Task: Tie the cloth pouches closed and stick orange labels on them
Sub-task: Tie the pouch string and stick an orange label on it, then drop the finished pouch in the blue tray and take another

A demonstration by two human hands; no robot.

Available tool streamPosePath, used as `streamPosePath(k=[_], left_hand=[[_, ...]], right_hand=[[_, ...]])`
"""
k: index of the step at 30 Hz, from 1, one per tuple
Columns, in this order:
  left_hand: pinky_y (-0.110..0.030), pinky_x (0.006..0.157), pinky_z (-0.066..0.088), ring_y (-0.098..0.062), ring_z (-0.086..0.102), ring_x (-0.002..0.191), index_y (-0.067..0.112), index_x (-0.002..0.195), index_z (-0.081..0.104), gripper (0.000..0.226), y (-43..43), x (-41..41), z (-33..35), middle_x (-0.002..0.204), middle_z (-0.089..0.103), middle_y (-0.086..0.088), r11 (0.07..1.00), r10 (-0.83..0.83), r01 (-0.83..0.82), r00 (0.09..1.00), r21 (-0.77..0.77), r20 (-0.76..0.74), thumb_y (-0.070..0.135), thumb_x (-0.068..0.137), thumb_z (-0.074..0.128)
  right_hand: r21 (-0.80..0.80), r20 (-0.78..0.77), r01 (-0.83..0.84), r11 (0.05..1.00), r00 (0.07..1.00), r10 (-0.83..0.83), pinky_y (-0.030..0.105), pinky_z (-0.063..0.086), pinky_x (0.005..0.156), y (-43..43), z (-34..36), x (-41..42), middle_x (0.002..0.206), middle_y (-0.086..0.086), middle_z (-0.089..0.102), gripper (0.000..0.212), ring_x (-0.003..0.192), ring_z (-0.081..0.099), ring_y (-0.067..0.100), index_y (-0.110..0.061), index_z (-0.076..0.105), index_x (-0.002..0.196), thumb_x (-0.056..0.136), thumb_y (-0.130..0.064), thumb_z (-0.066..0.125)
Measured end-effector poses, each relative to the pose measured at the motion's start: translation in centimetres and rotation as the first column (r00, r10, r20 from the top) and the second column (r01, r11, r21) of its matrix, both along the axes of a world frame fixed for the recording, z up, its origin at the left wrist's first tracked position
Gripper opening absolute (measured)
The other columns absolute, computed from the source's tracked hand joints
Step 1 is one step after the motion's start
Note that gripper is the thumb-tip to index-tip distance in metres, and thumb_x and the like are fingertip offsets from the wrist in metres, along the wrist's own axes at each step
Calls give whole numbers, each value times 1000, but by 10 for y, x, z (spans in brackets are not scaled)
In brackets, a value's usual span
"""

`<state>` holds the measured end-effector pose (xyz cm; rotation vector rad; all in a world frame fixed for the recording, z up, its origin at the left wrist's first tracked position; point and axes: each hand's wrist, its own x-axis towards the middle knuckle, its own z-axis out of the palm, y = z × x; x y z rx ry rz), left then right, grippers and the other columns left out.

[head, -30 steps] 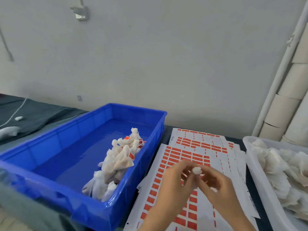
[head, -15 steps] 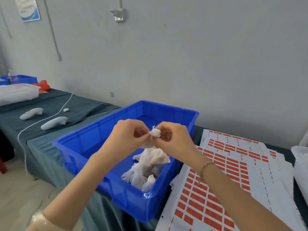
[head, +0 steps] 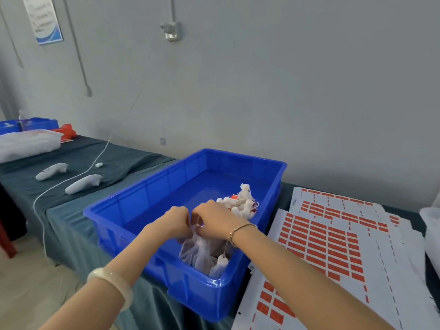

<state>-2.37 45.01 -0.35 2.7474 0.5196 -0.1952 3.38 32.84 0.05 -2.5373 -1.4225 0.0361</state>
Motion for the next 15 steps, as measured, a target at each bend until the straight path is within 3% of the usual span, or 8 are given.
streamPosePath(k=[3, 5, 9, 12, 15], left_hand=[[-30, 65, 53, -19, 63, 64, 8, 76, 60, 10, -13, 3, 8, 81, 70, -10, 999, -15, 14, 999, 52, 37, 15, 81, 56], [-32, 61, 46, -21, 55, 66, 7, 80, 60, 12, -29, 6, 21, 80, 65, -8, 987, -51, 16, 976, 160, 213, 16, 81, 52], [-29, 57, 48, -10, 57, 61, 21, 76, 61, 12, -92, 1, 43, 65, 61, 8, 990, -140, 122, 783, 71, 606, 14, 82, 53], [-23, 56, 45, -11, 57, 60, 20, 79, 61, 13, -152, 4, 42, 64, 62, 6, 963, -206, 268, 711, 12, 673, 12, 85, 52], [-11, 60, 38, -4, 56, 65, 23, 87, 64, 14, -211, 11, 30, 71, 63, 9, 912, -247, 405, 662, -61, 707, 11, 88, 56]], right_hand=[[178, 29, 0, 984, 1000, -5, 43, 47, 87, -20, 1, -3, 100, 10, 70, 21, 95, 61, 27, -10, 69, 100, 88, -19, 55], [364, 32, 9, 931, 999, -22, 41, 43, 88, -39, 2, -5, 90, 9, 69, 18, 85, 59, 26, -9, 69, 97, 89, -15, 54], [720, -156, 157, 677, 986, -63, 30, 43, 100, -98, 5, -12, 88, 2, 71, 21, 86, 65, 18, -13, 67, 100, 88, -6, 50], [786, -254, 271, 556, 961, -110, 15, 52, 81, -154, 4, -15, 93, -2, 72, 22, 86, 66, 4, -14, 65, 104, 88, -3, 54], [762, -276, 388, 518, 919, -281, 11, 52, 77, -212, -4, -21, 96, -6, 72, 18, 86, 65, -1, -17, 67, 104, 90, -9, 60]])
